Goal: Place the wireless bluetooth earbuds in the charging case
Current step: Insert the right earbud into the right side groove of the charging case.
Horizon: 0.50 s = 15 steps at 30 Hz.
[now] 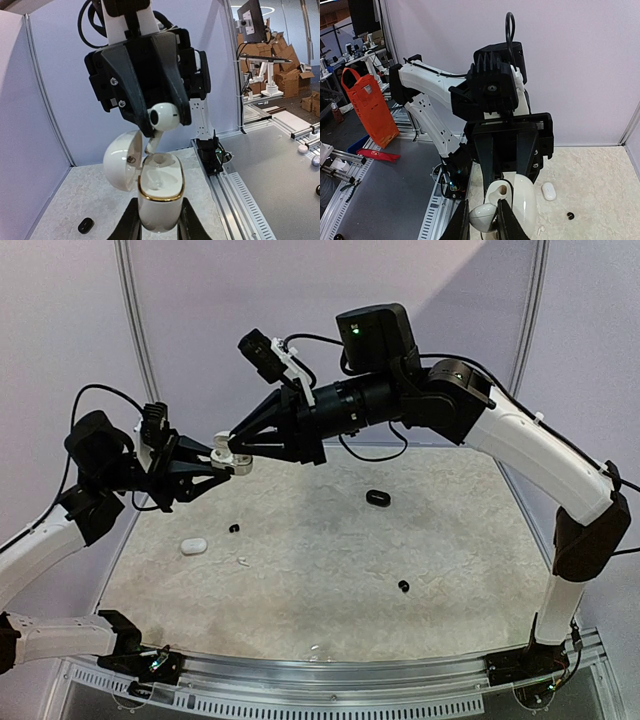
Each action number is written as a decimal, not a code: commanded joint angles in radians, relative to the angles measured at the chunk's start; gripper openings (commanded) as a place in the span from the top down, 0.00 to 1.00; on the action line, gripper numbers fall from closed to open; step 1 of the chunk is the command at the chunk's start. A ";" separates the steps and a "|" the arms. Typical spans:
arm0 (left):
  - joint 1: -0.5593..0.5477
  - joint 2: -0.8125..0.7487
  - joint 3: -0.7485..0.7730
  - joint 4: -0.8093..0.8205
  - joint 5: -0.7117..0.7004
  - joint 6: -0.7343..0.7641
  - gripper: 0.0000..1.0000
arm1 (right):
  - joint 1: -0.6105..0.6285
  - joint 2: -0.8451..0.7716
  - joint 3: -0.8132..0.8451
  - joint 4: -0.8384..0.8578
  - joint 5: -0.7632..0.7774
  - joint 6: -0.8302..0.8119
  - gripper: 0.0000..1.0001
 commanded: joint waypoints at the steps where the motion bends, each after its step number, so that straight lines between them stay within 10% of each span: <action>1: -0.020 -0.010 -0.015 -0.003 -0.014 0.023 1.00 | 0.010 -0.029 -0.018 -0.061 0.028 -0.019 1.00; 15: -0.020 -0.009 -0.028 0.001 -0.016 0.046 1.00 | 0.010 -0.031 -0.010 -0.140 0.094 -0.042 1.00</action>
